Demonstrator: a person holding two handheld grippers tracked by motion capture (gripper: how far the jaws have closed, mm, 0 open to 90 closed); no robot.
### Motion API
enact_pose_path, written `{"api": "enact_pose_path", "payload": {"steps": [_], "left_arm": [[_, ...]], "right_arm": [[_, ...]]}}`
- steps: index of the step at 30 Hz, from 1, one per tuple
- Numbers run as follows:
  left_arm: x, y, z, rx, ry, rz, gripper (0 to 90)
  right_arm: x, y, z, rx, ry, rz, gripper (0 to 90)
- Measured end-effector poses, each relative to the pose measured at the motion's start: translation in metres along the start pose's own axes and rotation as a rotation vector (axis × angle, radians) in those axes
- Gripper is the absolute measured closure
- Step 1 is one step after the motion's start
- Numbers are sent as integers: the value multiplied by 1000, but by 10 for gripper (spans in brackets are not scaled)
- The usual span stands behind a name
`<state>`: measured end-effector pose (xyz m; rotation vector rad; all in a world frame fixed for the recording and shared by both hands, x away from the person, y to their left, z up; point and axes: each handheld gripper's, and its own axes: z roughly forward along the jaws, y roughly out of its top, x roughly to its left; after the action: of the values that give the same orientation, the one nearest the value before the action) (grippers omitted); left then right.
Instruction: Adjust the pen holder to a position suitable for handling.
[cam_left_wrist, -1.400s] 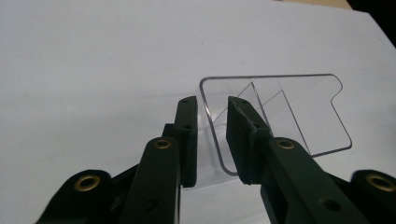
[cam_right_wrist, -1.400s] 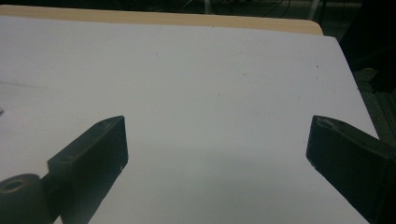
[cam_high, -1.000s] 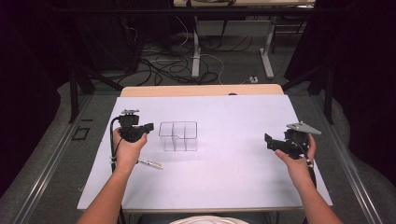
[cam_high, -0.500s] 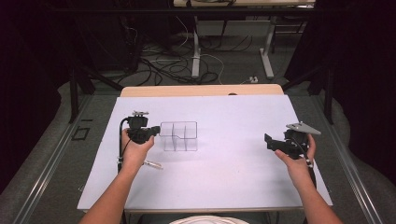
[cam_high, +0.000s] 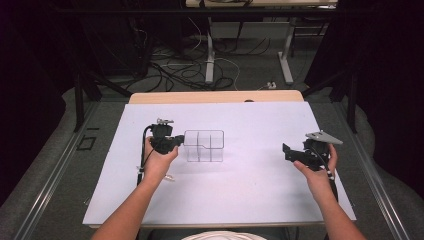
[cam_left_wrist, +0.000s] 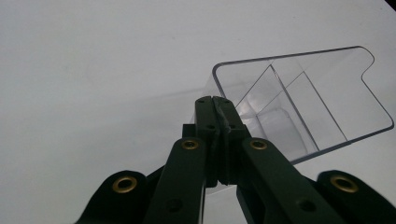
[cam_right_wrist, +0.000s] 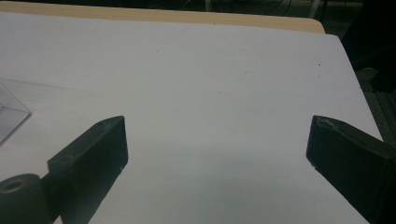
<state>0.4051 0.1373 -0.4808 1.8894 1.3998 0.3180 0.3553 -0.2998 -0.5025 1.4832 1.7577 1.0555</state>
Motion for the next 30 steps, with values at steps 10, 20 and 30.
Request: {"api": "enact_pose_path", "payload": {"steps": [10, 20, 30], "left_arm": [[-12, 0, 3, 3, -33, 27, 900], [-13, 0, 5, 2, -48, 33, 900], [-7, 0, 0, -15, -50, 37, 896]], "right_arm": [[1, 0, 0, 6, 7, 1, 52], [2, -1, 2, -2, 5, -10, 52], [2, 0, 1, 1, 17, -7, 52]]}}
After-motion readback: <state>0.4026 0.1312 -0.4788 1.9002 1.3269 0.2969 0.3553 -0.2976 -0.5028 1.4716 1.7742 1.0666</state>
